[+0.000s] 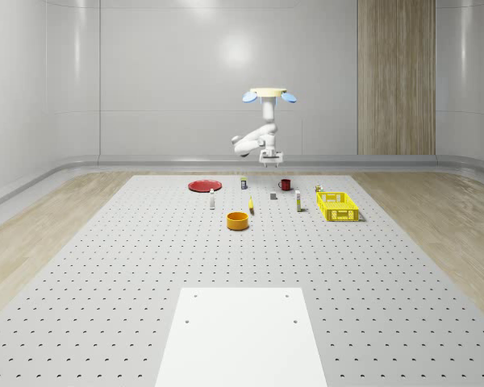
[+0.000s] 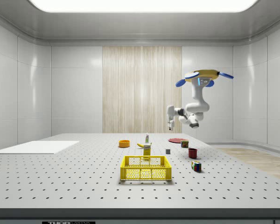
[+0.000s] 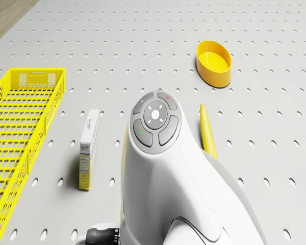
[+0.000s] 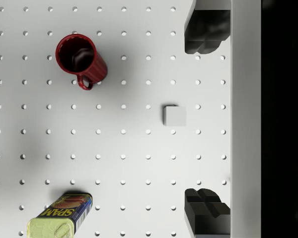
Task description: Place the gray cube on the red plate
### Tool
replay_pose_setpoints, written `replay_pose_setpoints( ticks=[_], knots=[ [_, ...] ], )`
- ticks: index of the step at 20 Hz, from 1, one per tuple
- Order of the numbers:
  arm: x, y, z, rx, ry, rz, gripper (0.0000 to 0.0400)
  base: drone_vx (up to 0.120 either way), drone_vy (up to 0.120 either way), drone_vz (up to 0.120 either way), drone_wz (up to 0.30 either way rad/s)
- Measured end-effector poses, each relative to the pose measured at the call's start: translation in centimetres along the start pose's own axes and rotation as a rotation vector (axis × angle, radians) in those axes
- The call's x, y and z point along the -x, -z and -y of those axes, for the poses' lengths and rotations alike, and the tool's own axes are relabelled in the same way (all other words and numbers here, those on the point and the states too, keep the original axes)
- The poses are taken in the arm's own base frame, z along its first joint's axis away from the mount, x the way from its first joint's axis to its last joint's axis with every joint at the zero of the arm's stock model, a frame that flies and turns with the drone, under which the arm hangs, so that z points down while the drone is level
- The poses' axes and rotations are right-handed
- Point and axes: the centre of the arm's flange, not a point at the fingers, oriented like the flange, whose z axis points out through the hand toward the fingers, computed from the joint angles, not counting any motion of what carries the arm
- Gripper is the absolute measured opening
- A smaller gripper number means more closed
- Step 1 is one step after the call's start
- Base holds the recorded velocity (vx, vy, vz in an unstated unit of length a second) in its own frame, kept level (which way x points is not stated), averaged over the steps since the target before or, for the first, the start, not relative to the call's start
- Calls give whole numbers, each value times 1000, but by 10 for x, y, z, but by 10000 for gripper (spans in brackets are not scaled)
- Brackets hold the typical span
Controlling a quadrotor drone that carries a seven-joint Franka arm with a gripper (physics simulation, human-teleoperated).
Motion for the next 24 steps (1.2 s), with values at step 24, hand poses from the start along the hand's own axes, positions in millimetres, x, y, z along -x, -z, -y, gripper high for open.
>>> replay_pose_setpoints(
  ticks=[24],
  knots=[
    [1, 0, 1, 9, 0, -9, 400, 17, 18, -120, 0]
  ],
)
